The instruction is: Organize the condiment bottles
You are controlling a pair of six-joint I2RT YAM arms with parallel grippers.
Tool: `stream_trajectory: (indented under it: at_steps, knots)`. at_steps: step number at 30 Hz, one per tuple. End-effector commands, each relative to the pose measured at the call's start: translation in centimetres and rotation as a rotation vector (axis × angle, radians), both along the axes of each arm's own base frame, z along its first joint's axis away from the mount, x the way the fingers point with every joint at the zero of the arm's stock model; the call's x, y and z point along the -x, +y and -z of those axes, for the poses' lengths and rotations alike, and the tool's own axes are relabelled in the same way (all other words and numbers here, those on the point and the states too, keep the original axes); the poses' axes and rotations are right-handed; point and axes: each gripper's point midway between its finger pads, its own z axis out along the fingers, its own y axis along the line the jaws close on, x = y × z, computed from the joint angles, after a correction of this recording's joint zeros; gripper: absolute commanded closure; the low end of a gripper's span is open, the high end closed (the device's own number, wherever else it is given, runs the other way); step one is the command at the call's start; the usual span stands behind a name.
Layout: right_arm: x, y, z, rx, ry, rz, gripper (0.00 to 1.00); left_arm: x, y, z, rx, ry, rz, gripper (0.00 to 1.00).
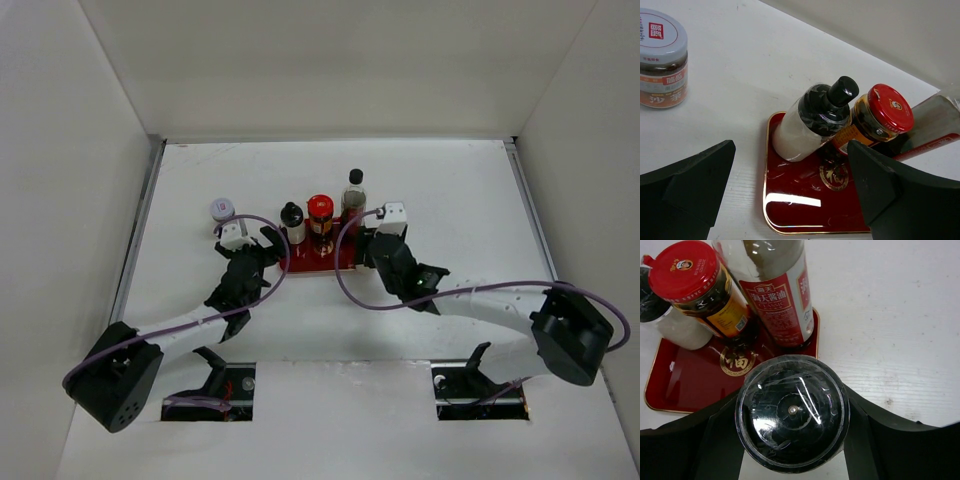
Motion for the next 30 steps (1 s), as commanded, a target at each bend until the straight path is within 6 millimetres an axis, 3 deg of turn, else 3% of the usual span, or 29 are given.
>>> stream_trajectory:
  at_steps: [1,6,13,18,21,23,28,30]
  knots:
    - [-2.0,3.5,-7.0,-0.192,-0.172,-0.027,0.52,-0.3,0.1,-2.0,0.056,-0.062,-0.01,0.03]
    - [-2.6,5.0,-6.5,-0.155,-0.179,-0.052,0.52,-0.4,0.3,-2.0,0.055,-0.06,-0.013,0.03]
    - [-3.4,6.4,-2.4,-0.083,-0.124,-0.066,0.48,-0.6,0.6,-1.7,0.043,-0.048,-0.026,0.03]
    - [-3.4,6.6,-1.2,-0.071,-0.108,-0.074,0.33,-0.7,1.2,-1.5,0.028,-0.029,-0.046,0.03]
    - [-3.1,6.2,-2.1,-0.086,-0.122,-0.073,0.1,-1.0,2.2,-0.9,-0.001,0.004,-0.098,0.04]
    - [-2.8,5.5,-3.3,-0.099,-0.142,-0.07,0.01,-1.0,2.7,-0.8,-0.016,0.021,-0.124,0.04]
    - [-0.8,2.9,-6.6,-0.179,-0.198,-0.06,0.0,-1.4,3.7,-1.8,-0.05,0.058,-0.194,0.04]
    - [0.1,1.4,-6.8,-0.197,-0.209,-0.045,0.0,-1.7,4.1,-2.5,-0.068,0.079,-0.223,0.03]
